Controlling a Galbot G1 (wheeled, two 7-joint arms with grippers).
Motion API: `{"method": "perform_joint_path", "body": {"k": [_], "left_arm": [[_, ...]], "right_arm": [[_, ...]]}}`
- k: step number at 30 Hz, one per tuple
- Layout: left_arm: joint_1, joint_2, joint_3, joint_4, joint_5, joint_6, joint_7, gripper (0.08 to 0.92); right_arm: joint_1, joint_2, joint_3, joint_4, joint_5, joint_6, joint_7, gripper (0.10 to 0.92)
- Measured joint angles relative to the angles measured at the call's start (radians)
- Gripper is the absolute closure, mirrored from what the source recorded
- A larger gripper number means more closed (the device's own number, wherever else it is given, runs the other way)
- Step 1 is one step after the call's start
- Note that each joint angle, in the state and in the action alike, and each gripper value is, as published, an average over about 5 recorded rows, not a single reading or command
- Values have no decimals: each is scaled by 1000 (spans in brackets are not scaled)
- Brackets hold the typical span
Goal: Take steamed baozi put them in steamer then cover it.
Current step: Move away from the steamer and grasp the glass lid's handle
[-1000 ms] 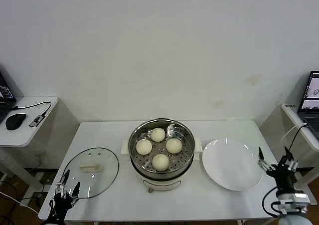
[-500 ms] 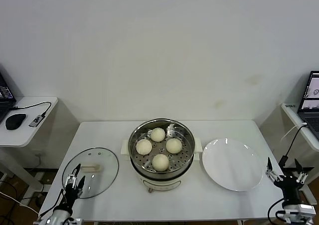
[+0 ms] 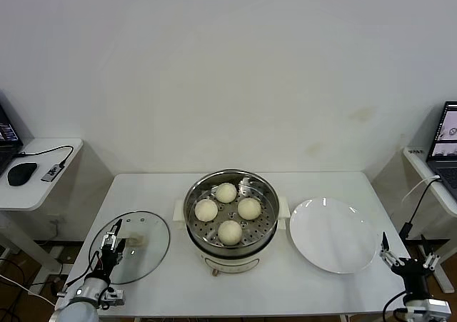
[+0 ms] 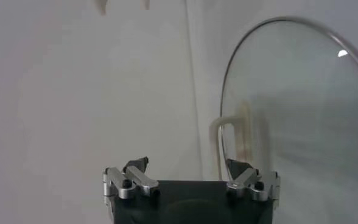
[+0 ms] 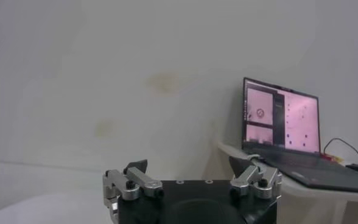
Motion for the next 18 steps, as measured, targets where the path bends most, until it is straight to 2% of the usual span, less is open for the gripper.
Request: {"method": "perform_joint_path", "body": {"k": [12, 15, 18], "left_arm": [[-80, -6, 23, 67, 5, 1, 8, 182], [-90, -7, 25, 83, 1, 0, 9, 222], [-96, -7, 28, 97, -5, -1, 11, 303]], "right_arm": [[-13, 4, -6, -1, -5, 7, -6, 203], [-14, 3, -6, -1, -5, 7, -7, 203], [-16, 2, -8, -1, -6, 7, -8, 203]]}}
